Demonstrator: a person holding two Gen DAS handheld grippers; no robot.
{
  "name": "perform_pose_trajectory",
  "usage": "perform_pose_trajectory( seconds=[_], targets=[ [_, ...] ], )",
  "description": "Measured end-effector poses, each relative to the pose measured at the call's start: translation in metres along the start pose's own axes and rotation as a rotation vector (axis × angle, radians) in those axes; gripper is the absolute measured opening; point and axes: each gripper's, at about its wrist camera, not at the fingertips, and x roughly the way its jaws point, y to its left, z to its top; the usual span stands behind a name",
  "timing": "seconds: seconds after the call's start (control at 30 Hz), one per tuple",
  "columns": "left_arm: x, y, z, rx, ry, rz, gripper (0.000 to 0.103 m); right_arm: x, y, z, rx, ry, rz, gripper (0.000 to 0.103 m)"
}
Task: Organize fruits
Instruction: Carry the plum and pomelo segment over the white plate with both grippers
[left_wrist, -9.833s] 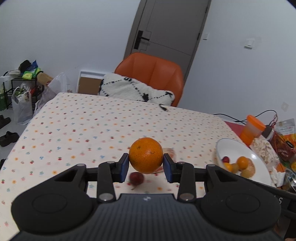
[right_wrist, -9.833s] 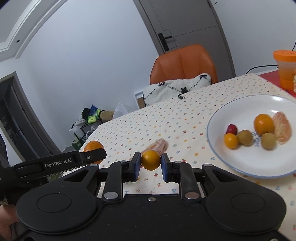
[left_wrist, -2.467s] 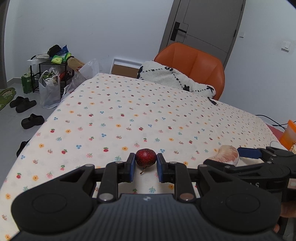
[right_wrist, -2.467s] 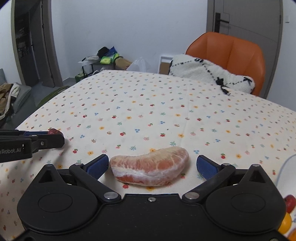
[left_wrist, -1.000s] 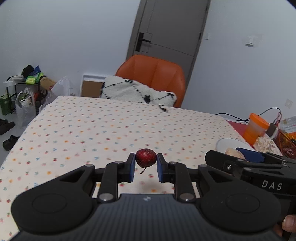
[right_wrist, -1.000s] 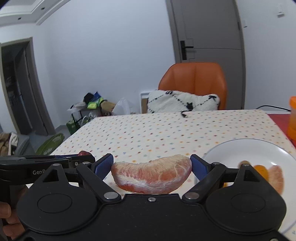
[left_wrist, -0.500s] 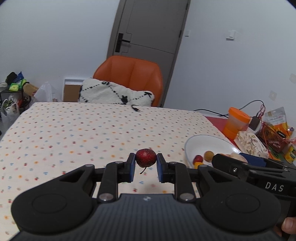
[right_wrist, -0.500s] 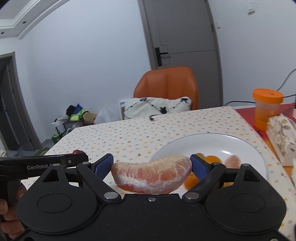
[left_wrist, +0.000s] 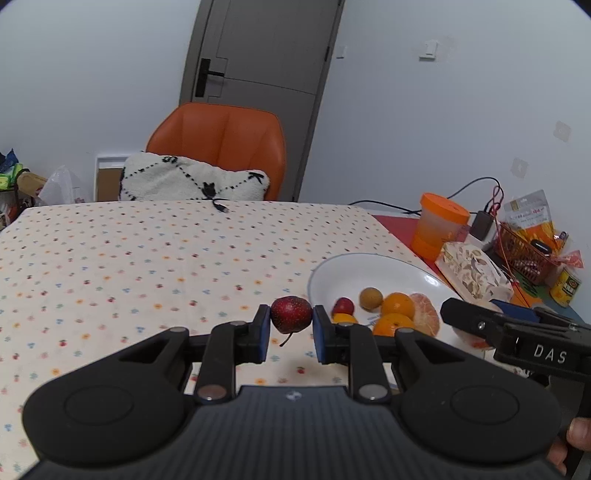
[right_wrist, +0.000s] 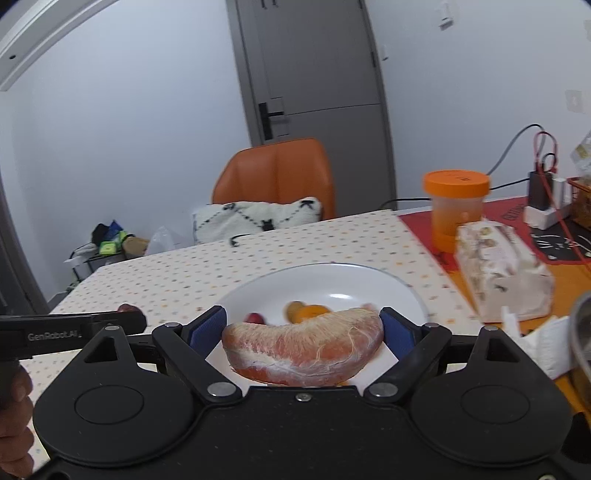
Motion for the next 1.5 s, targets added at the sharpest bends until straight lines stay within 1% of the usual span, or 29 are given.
perform_pose_trajectory(
  seconds=[0.2, 0.53, 0.7, 0.83, 0.93, 1.0, 1.07, 1.17, 1.23, 1.3, 1.4, 1.5],
  targets=[
    [0.01, -0.018, -0.002, 0.024, 0.016, -0.014, 0.022, 0.0, -0.023, -0.005, 0.015, 0.005, -0.026, 0.087],
    [0.031, -0.049, -0.005, 0.064, 0.053, -0.055, 0.022, 0.004, -0.041, -0.008, 0.009, 0.01, -0.039, 0.087],
    [0.037, -0.053, -0.004, 0.078, 0.067, -0.057, 0.03, 0.01, -0.045, -0.009, 0.007, 0.021, -0.044, 0.087],
    [0.036, -0.044, -0.002, 0.059, 0.065, -0.024, 0.036, 0.017, -0.045, -0.008, -0.001, 0.024, -0.05, 0.087],
    [0.032, -0.034, 0.0, 0.035, 0.052, -0.014, 0.04, 0.023, -0.044, -0.005, 0.001, 0.029, -0.058, 0.087],
    [0.029, -0.028, 0.001, 0.024, 0.047, -0.008, 0.047, 0.025, -0.041, -0.004, -0.015, 0.028, -0.062, 0.087],
    [0.027, -0.025, 0.001, 0.027, 0.042, 0.005, 0.052, 0.026, -0.037, -0.004, -0.029, 0.021, -0.056, 0.091],
    [0.024, -0.02, 0.002, 0.034, 0.041, 0.022, 0.054, 0.022, -0.034, -0.004, -0.015, 0.007, -0.051, 0.093],
    [0.021, -0.017, 0.002, 0.029, 0.037, 0.033, 0.06, 0.02, -0.036, -0.004, 0.011, 0.01, -0.043, 0.093],
    [0.017, -0.013, 0.002, 0.022, 0.032, 0.045, 0.072, 0.017, -0.036, -0.005, 0.028, 0.018, -0.035, 0.093],
    [0.012, -0.009, 0.001, 0.02, 0.026, 0.063, 0.079, 0.01, -0.034, -0.007, 0.045, 0.011, -0.022, 0.094],
    [0.007, -0.006, 0.0, 0.026, 0.021, 0.078, 0.081, 0.004, -0.032, -0.009, 0.067, 0.006, -0.012, 0.096]
  ],
)
